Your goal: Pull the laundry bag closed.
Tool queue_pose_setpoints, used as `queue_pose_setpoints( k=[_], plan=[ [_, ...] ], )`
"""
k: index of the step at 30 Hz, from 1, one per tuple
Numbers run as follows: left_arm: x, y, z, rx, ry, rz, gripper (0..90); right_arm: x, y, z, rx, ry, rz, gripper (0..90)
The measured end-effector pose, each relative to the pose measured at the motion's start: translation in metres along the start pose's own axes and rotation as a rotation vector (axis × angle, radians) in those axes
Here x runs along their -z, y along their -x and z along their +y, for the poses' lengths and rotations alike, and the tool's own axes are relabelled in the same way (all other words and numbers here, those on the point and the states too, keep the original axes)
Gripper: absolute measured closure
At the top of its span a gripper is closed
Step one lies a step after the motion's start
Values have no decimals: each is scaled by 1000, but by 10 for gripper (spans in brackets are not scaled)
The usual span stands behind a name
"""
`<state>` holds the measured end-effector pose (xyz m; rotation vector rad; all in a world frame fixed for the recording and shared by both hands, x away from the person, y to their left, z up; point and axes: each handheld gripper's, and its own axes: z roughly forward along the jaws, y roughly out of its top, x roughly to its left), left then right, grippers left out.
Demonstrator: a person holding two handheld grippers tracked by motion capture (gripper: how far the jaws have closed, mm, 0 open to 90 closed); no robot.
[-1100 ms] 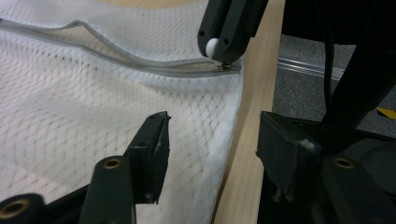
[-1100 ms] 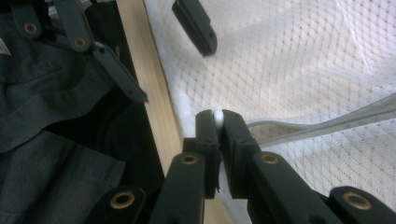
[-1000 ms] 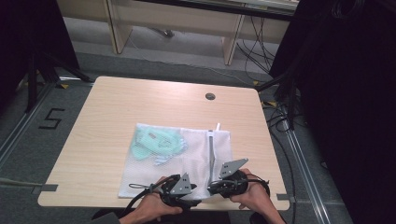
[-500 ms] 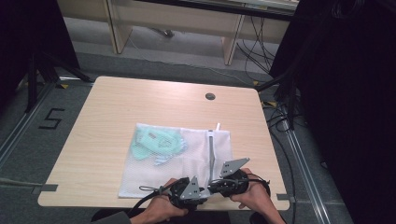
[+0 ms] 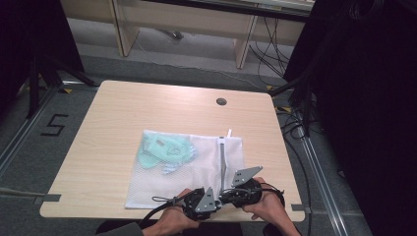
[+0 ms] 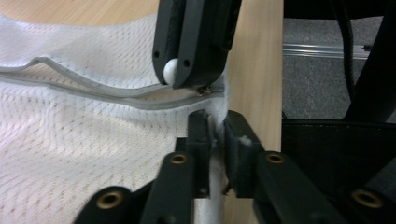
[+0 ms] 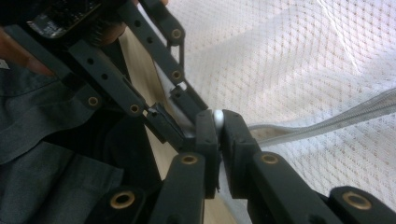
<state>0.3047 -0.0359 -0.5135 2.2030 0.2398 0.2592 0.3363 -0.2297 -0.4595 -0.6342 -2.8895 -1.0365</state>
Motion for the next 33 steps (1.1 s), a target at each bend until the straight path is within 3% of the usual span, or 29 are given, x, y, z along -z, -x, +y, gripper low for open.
queue_pose_setpoints(
  k=[3, 5, 10, 11, 15, 17, 20, 26, 33],
  plan=[
    [0, 1, 0, -16, 15, 18, 874, 1, 1, 0, -3, -6, -2, 863],
    [1, 2, 1, -48, -3, 15, 882, 1, 2, -1, -5, 4, -9, 863],
    [1, 2, 0, -82, -13, 16, 884, 0, 4, -3, -9, -15, 11, 863],
    [0, 3, 0, -67, -11, 14, 884, 0, 6, -4, -6, -23, 1, 863],
    [1, 1, 0, -87, -11, 13, 885, -1, 7, -5, -9, -25, 10, 863],
    [0, 3, -1, -68, -12, 8, 886, -1, 7, -6, -14, -27, 13, 863],
    [0, 2, -1, -82, -24, 9, 886, -2, 8, -6, -20, -34, 15, 863],
    [0, 3, -1, -52, -7, -3, 886, -4, 9, -7, -23, -41, 13, 863],
    [0, 2, -1, -59, -12, -7, 887, -5, 12, -7, -17, -37, 22, 863]
  ],
)
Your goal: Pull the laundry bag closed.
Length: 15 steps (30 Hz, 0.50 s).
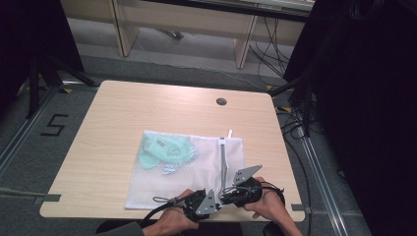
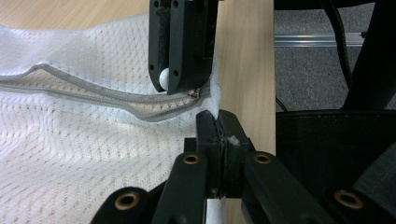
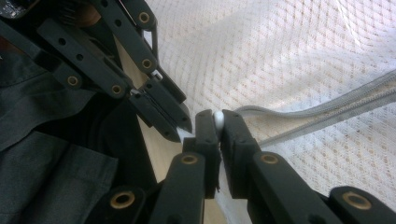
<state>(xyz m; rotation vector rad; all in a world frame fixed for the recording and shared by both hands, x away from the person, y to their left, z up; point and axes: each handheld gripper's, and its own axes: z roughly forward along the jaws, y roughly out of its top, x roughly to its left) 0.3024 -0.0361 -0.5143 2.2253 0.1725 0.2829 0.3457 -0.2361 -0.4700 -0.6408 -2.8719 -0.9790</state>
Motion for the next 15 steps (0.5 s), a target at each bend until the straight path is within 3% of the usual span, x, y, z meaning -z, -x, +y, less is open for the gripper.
queue_pose_setpoints(
  k=[4, 15],
  plan=[
    [0, 0, 0, 4, 0, 1, 887, -1, 1, 1, -6, -9, 6, 863],
    [0, 0, 0, -34, -24, -2, 889, -6, 4, 1, -11, -39, 6, 863]
  ],
)
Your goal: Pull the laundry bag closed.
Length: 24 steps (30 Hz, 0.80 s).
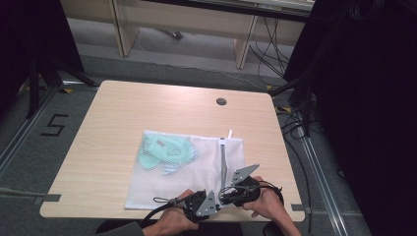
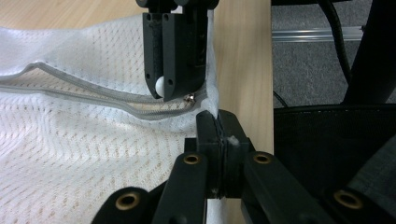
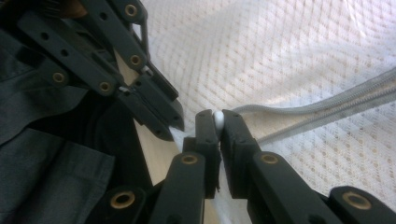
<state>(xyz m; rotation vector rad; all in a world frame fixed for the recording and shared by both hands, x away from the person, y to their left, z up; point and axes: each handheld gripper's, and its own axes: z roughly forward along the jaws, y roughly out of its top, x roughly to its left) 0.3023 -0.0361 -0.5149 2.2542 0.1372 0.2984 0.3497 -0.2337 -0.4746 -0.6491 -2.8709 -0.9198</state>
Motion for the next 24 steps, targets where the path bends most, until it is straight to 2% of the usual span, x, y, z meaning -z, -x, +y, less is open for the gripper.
queue_pose_setpoints(
  k=[4, 5, 7, 10, 12, 13, 23, 24],
  plan=[
    [0, 0, 0, 0, -2, -6, 889, -2, 1, 0, 1, -8, 9, 863],
    [0, 1, 0, 20, 14, -12, 889, -2, 1, 0, -1, -13, 6, 863],
    [2, 1, 3, 20, 14, -32, 889, -3, 3, -1, -5, -33, -14, 863],
    [2, 0, 3, 35, 17, -45, 889, 0, 9, -2, -12, -4, -17, 863],
    [1, -1, 2, 32, 10, -47, 888, 0, 9, -2, -13, -6, -13, 863],
    [1, 0, 2, 46, 22, -45, 888, -1, 9, -2, -12, -15, -13, 863],
    [1, 0, 2, 47, 9, -52, 887, -3, 10, 0, -10, -19, 0, 863],
    [2, -1, 2, 36, -2, -52, 887, -3, 10, 0, -9, -20, -2, 863]
  ],
)
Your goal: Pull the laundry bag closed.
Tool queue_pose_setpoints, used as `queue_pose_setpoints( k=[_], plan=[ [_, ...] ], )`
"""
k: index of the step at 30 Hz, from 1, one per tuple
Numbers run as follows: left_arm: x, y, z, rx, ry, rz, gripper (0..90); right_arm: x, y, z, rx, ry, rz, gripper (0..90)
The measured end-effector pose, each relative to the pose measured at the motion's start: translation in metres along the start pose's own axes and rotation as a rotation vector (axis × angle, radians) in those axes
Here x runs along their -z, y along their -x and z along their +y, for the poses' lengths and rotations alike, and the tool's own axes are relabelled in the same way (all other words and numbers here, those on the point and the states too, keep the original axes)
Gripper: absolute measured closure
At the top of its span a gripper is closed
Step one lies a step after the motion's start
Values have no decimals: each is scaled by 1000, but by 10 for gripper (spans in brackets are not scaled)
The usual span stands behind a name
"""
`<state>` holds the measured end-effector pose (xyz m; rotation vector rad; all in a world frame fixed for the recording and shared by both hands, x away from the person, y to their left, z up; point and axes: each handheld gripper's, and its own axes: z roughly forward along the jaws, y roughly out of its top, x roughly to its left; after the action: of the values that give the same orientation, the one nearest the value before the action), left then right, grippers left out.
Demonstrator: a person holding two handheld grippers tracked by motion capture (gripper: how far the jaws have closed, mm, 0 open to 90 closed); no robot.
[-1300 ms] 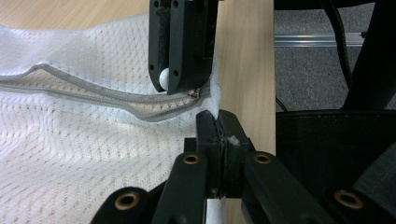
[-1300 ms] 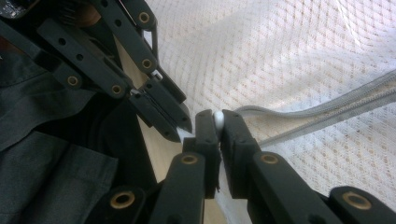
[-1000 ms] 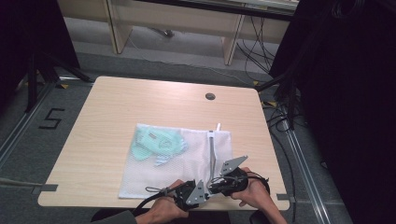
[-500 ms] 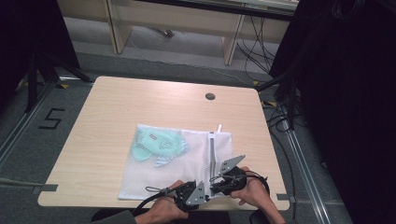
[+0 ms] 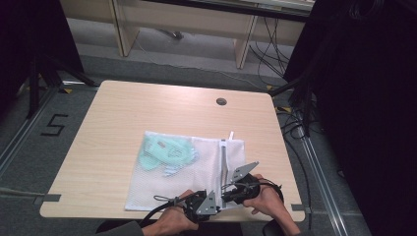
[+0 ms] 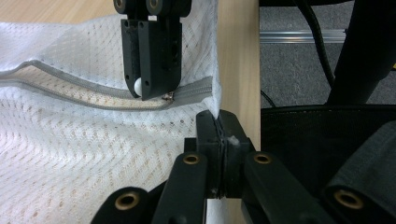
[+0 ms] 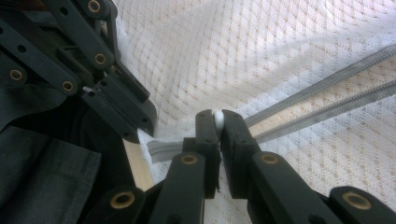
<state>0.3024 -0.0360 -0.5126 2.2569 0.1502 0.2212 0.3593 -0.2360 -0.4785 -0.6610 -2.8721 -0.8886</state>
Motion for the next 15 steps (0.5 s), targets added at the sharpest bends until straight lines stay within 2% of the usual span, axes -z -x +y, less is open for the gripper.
queue_pose_setpoints(
  k=[5, 6, 7, 14, 15],
  plan=[
    [-1, 1, 0, 7, 7, 1, 887, -1, 3, 1, -5, 3, -10, 863],
    [0, -1, 0, -10, -9, -1, 887, -1, 4, 2, -5, 1, -7, 863],
    [-1, 1, -1, 16, 12, 2, 887, -1, 5, 2, -6, 2, -7, 863],
    [-1, -1, -1, 17, 11, 4, 887, -3, 8, 6, -3, 3, -14, 863],
    [0, -2, -1, 4, -4, -2, 887, -3, 8, 7, -4, 4, -16, 863]
  ],
)
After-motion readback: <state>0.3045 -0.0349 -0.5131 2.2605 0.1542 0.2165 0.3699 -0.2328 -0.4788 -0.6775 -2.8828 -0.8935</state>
